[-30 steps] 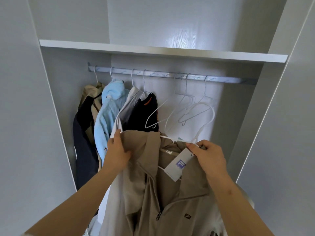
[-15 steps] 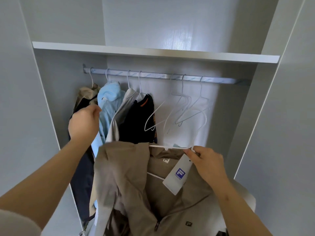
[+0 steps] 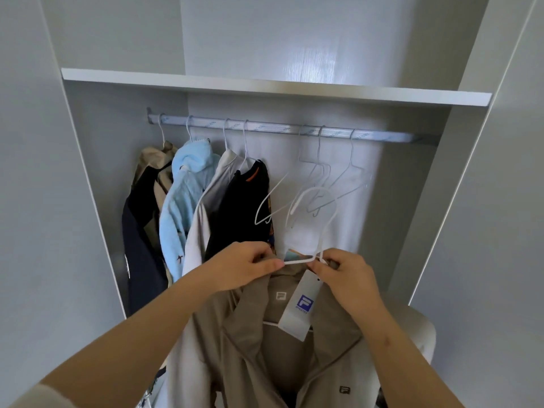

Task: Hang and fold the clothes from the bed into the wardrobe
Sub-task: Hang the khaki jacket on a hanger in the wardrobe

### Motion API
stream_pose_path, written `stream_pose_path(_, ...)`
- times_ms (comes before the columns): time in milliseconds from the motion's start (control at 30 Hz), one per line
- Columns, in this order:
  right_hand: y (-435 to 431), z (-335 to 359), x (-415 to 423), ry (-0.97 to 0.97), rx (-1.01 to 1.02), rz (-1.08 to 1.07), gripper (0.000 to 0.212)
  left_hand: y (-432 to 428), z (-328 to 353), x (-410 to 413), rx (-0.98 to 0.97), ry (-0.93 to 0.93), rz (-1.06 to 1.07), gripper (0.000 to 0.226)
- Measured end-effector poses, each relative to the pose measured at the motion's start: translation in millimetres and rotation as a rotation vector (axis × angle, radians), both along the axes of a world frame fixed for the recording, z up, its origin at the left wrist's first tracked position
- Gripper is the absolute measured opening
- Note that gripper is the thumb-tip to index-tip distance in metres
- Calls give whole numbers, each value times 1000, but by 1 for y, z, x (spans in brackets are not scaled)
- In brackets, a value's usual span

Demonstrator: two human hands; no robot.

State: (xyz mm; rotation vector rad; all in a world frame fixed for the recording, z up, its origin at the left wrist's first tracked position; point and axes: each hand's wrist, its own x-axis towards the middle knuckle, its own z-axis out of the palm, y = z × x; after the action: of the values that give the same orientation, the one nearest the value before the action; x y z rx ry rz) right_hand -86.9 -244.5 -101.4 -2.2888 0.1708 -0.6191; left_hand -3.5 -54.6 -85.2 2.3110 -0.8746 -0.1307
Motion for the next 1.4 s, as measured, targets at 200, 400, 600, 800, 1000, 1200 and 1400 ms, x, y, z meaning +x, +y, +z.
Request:
stream_pose_path(200,-15,9,-8,-217,481,6,32,-1,1,5,-299,89,53,21)
stream_pose_path(400,-20,18,-13,-454,631,-50,43,1,8,9,-278,-73,186,25)
stream_pose_path(600,-22,21,-7,-255,353,-40,30,7,8,8,-282,-125,169,19)
stream_pose_path(800,-12,10,-3,185,33,65,49,17,4,14,-424,-183,295,24)
stream_pose_path(1000,-2,4,3,143,309,-31,53,12,11,12,-78,-184,206,11)
stream_pose_path(1200,-11,0,3,196,378,-88,47,-2,4,11,44,141,88,51)
stream_pose_path(1400,-31,-11,-2,227,494,-155,33,-16,-8,48,-413,204,346,27)
